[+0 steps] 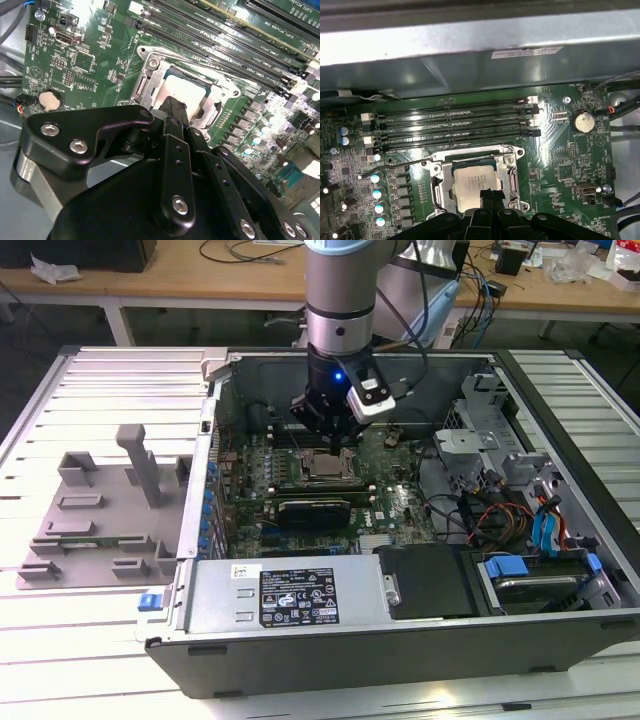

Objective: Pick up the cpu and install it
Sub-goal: 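Close the cpu cover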

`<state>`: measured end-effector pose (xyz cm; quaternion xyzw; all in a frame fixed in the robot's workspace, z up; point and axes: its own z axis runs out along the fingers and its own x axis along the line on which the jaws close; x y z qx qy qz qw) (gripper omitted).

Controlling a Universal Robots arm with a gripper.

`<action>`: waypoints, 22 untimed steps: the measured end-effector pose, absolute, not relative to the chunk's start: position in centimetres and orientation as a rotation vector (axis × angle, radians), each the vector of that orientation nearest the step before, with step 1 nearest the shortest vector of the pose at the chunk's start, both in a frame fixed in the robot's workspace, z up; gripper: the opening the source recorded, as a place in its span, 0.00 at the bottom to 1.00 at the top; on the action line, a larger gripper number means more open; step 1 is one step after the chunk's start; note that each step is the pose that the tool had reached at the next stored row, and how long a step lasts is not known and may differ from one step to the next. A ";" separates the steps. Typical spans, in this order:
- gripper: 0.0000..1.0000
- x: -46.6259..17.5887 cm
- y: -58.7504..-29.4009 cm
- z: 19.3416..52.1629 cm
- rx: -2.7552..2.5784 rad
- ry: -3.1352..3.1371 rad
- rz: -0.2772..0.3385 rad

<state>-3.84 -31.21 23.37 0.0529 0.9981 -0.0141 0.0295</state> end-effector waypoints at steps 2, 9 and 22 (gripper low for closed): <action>0.11 -4.0 -31.2 23.3 0.158 3.078 -0.043; 0.11 -5.5 -31.2 22.8 0.110 3.080 -0.041; 0.11 -7.6 -31.2 20.8 0.031 3.081 -0.039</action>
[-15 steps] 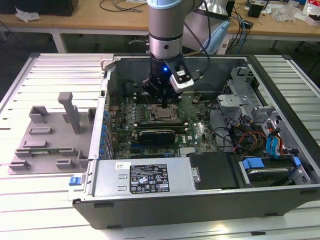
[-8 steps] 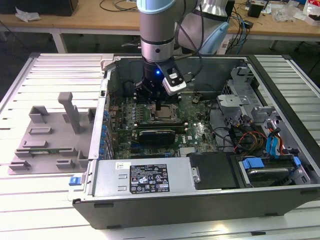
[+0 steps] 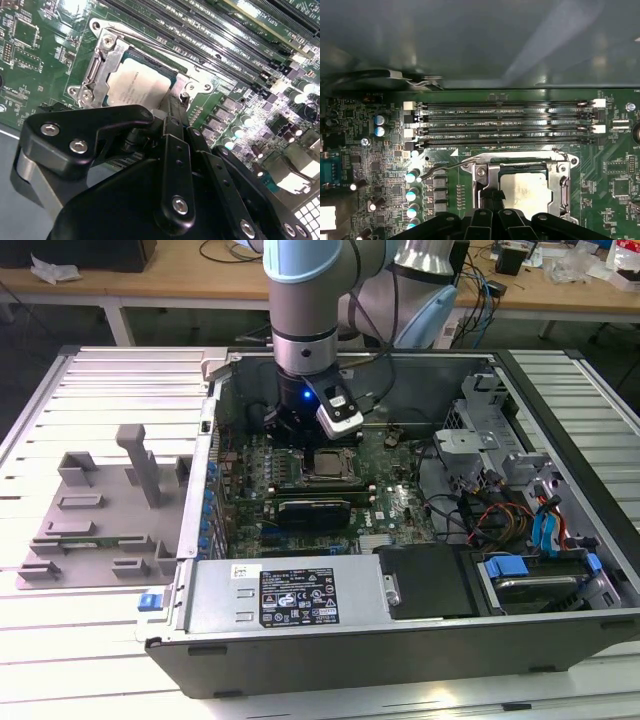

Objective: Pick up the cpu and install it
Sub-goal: 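Close the cpu cover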

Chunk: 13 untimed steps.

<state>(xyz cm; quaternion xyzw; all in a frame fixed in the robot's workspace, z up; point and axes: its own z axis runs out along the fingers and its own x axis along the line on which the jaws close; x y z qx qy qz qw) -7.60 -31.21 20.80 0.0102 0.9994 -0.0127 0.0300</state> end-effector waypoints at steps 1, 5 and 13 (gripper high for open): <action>0.11 -7.6 -31.2 20.8 0.031 3.081 -0.039; 0.11 -7.7 -31.2 20.7 0.031 3.081 -0.039; 0.11 -7.9 -31.2 20.4 0.014 3.081 -0.039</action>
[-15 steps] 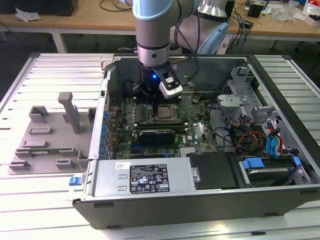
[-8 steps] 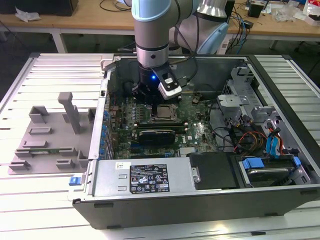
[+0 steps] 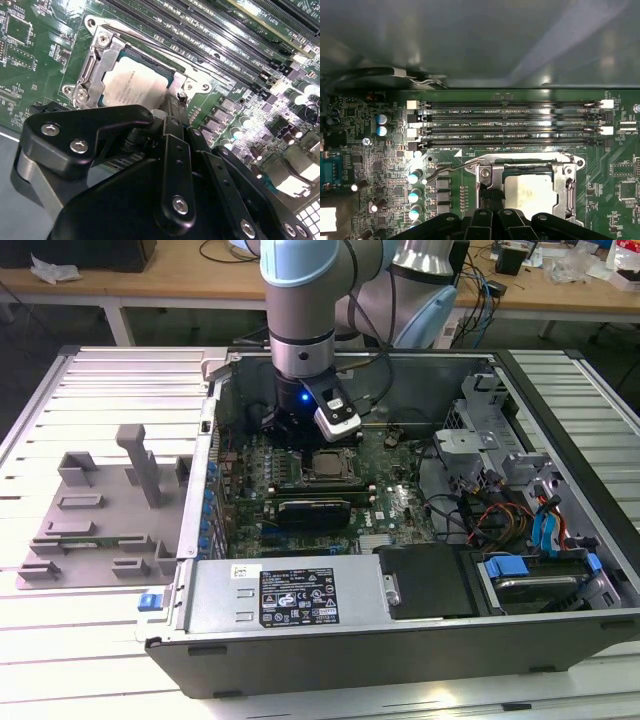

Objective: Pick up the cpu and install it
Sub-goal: 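Close the cpu cover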

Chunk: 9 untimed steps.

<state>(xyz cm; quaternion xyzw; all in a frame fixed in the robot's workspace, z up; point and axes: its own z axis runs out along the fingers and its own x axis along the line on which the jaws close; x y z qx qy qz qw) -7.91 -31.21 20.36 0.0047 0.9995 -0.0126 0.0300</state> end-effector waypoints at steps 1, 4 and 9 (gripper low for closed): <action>0.11 -7.9 -31.2 20.4 0.014 3.081 -0.039; 0.11 -7.9 -31.3 20.3 0.014 3.081 -0.038; 0.11 -7.9 -31.3 20.3 0.014 3.081 -0.039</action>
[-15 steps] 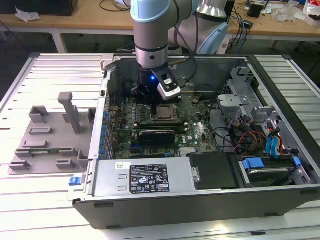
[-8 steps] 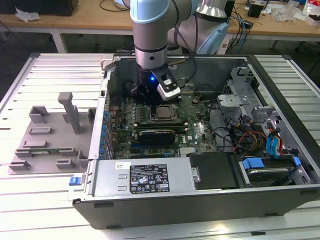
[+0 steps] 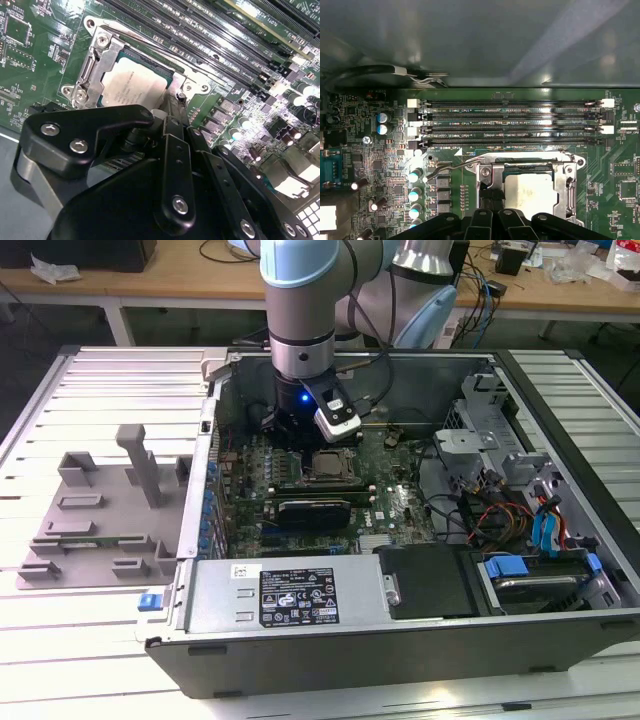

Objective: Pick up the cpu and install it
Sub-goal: 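Close the cpu cover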

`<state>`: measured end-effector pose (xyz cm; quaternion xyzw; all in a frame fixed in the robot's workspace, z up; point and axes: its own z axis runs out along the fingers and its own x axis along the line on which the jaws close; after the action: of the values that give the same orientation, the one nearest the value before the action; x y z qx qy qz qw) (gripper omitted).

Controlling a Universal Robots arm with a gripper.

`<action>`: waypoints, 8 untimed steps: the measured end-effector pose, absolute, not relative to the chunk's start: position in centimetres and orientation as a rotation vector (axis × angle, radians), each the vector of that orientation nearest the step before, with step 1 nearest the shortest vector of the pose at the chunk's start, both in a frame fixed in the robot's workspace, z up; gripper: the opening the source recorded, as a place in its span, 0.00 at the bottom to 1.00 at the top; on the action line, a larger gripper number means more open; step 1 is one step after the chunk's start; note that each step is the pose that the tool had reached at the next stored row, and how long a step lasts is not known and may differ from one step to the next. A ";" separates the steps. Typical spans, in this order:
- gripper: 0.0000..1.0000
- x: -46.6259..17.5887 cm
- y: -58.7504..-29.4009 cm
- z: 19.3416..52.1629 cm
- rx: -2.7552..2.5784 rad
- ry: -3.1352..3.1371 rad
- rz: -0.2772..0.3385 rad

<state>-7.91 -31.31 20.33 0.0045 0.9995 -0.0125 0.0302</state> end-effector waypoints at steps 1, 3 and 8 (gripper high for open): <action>0.11 -7.9 -31.3 20.3 0.014 3.081 -0.038; 0.11 -7.9 -31.3 20.4 0.014 3.081 -0.038; 0.11 -7.9 -31.3 20.8 0.014 3.081 -0.038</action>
<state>-7.91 -31.31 20.81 0.0045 0.9995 -0.0124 0.0303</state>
